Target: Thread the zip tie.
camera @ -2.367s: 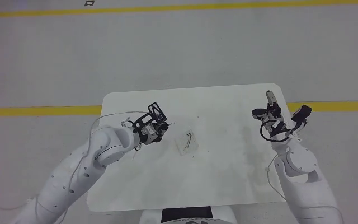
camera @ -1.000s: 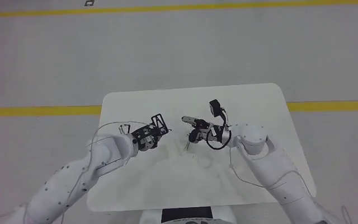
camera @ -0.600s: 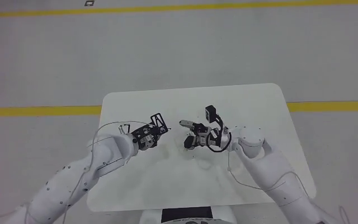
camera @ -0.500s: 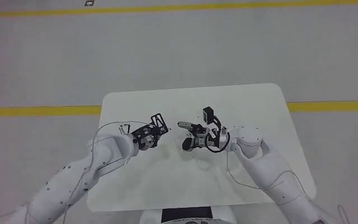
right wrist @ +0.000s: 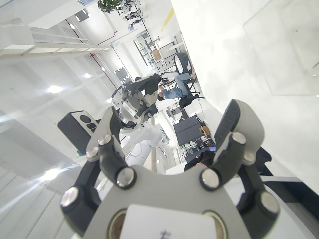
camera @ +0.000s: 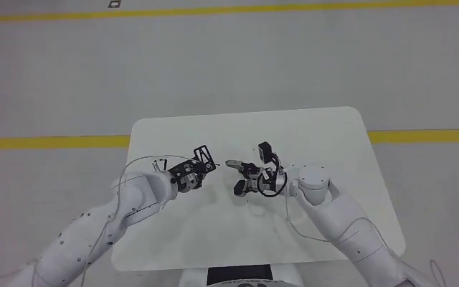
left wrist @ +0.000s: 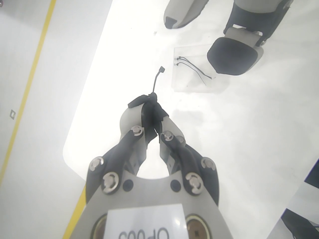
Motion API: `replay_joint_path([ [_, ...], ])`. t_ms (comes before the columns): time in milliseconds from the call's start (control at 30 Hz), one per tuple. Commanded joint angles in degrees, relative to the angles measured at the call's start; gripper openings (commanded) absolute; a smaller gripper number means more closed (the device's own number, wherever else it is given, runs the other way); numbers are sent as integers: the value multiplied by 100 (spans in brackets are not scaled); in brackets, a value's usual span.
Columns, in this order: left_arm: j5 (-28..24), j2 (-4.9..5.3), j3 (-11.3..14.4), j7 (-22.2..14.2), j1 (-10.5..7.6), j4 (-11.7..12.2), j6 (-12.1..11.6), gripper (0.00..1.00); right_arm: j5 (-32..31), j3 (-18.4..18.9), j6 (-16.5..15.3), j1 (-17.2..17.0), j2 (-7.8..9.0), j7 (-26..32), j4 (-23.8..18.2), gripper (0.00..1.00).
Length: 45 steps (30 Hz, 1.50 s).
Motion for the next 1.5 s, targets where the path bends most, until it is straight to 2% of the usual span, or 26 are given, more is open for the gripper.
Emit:
replay_joint_path([
  [0,0,0,0,0,0,0,0,0,0,4,0,-2,0,3,-6,100],
  [133,0,0,0,0,0,0,0,0,2,4,-17,-9,-1,-21,-13,100],
  [267,0,0,0,0,0,0,0,0,159,36,-279,-140,-28,-452,-165,100],
  [433,0,0,0,0,0,0,0,0,364,51,-331,-213,-61,-809,-306,100],
  [467,0,0,0,0,0,0,0,0,378,42,-325,-214,-64,-827,-320,69],
  [500,0,0,0,0,0,0,0,0,398,32,-327,-211,-69,-832,-327,53],
  [700,0,0,0,0,0,0,0,0,451,-42,-366,-183,-89,-765,-250,25],
  [1200,0,0,0,0,0,0,0,0,631,-136,-500,-72,-138,-663,-23,31],
  [1467,0,0,0,0,0,0,0,0,676,-261,-582,120,-200,-695,139,21],
])
